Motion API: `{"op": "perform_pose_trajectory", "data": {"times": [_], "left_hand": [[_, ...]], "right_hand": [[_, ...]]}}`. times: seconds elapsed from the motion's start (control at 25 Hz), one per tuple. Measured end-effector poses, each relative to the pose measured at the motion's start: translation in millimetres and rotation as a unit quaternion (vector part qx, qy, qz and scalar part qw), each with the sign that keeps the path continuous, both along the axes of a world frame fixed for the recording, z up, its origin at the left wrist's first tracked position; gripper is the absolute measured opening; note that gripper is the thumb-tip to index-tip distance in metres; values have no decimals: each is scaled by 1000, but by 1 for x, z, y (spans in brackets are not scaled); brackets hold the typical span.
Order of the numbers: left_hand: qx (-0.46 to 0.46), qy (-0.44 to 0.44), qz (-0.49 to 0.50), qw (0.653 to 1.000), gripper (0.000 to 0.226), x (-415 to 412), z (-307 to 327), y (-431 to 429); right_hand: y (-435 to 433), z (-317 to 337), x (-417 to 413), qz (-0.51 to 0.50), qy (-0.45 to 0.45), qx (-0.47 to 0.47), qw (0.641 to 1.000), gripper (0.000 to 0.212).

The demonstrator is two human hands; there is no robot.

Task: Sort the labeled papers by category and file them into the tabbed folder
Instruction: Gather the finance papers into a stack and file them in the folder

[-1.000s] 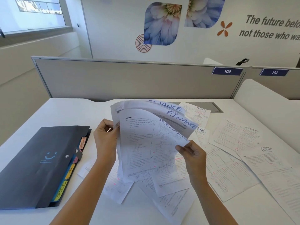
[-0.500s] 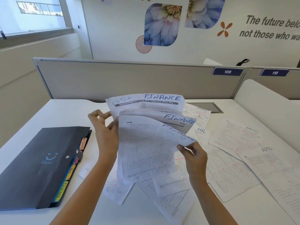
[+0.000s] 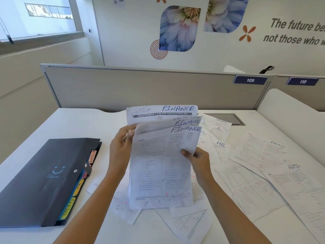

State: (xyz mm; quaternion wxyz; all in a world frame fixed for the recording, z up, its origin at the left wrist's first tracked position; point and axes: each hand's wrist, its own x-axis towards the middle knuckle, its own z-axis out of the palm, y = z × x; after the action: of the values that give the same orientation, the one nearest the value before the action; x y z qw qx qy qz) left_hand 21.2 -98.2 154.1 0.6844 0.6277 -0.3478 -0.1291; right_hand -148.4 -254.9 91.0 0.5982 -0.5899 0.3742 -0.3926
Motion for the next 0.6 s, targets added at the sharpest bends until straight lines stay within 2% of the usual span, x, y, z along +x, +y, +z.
{"op": "perform_pose_trajectory", "data": {"times": [0.12, 0.24, 0.36, 0.44, 0.6], "left_hand": [[7, -23, -24, 999, 50, 8, -6, 2], [8, -38, -27, 999, 40, 9, -5, 1], [17, -28, 45, 998, 12, 8, -2, -4], [30, -12, 104, 994, 22, 7, 3, -7], [12, 0, 127, 992, 18, 4, 12, -11]], "right_hand": [[1, -6, 3, -22, -23, 13, 999, 22], [1, -8, 4, -32, -24, 19, 999, 24], [-1, -6, 1, -30, -29, 15, 999, 19], [-3, -5, 0, -24, -21, 4, 999, 17], [-4, -4, -3, -15, -22, -19, 999, 19]]}}
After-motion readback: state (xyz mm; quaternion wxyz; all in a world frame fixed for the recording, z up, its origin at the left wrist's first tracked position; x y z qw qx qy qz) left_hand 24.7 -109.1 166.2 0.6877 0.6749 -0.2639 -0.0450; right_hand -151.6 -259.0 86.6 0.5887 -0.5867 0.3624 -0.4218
